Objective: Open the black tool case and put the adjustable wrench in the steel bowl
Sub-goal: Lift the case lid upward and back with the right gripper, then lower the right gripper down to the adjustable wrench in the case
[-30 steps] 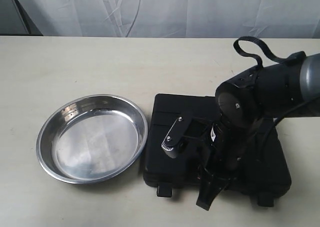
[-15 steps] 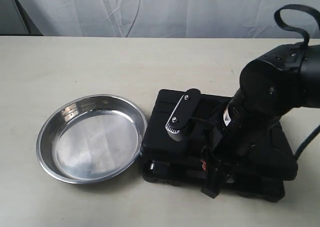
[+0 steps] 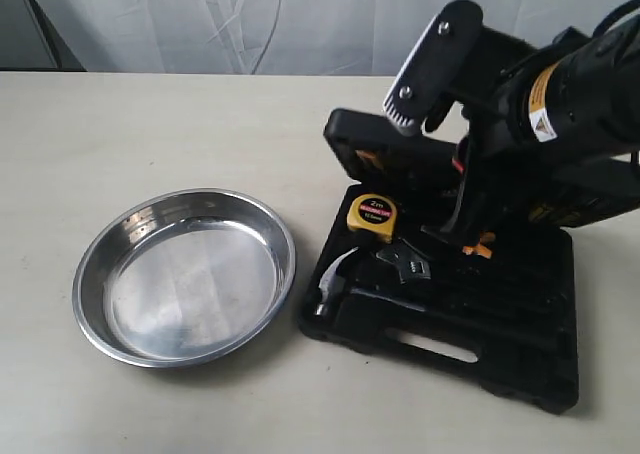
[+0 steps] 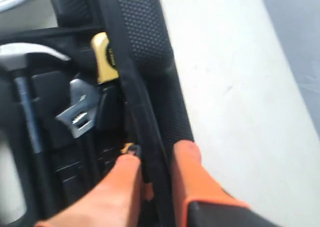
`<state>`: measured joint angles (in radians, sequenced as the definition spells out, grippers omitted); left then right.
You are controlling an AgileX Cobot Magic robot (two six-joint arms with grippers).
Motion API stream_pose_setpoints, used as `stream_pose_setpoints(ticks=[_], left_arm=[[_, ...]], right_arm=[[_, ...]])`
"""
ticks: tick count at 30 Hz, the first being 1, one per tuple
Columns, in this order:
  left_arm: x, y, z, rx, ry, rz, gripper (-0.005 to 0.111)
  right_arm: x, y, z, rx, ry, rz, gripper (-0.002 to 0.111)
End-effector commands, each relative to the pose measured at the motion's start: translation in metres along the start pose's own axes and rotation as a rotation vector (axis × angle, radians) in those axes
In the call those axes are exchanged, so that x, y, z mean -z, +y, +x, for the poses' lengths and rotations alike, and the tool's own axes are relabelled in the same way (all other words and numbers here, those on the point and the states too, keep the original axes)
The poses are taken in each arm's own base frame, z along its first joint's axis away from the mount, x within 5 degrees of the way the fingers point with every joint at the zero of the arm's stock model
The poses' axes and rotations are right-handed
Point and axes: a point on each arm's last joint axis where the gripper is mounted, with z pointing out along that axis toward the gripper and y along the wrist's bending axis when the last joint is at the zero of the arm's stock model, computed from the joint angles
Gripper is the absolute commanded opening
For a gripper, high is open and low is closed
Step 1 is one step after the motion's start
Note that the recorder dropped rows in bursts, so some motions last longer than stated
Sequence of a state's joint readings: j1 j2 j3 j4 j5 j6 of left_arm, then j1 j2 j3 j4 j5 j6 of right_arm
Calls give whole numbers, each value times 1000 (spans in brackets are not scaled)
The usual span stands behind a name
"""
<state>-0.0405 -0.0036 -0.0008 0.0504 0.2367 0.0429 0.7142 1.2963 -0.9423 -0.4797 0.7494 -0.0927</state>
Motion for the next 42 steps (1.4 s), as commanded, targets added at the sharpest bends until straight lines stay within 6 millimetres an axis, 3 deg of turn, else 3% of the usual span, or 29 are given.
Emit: stream_pose_setpoints(ticks=[1, 7, 16, 22, 27, 29, 32, 38, 42], left_arm=[[0, 0, 1, 8, 6, 4, 0], [0, 0, 1, 8, 6, 4, 0], [0, 0, 1, 8, 6, 4, 0], [0, 0, 1, 8, 6, 4, 0], [0, 0, 1, 8, 6, 4, 0], [0, 0, 1, 8, 6, 4, 0], [0, 0, 1, 8, 6, 4, 0], [0, 0, 1, 8, 6, 4, 0], [0, 0, 1, 8, 6, 4, 0]], right_arm=[[10, -20, -12, -42, -80, 143, -1], [-3, -32, -11, 4, -36, 234, -1], [-35, -68, 14, -9, 105, 331, -1], [-36, -94, 28, -135, 74, 438, -1], [-28, -102, 34, -221, 96, 514, -1], [-24, -102, 35, -354, 61, 511, -1], [-26, -87, 33, -587, 31, 332, -1], [-47, -31, 17, -447, 58, -302, -1], [-65, -22, 10, -460, 28, -403, -1]])
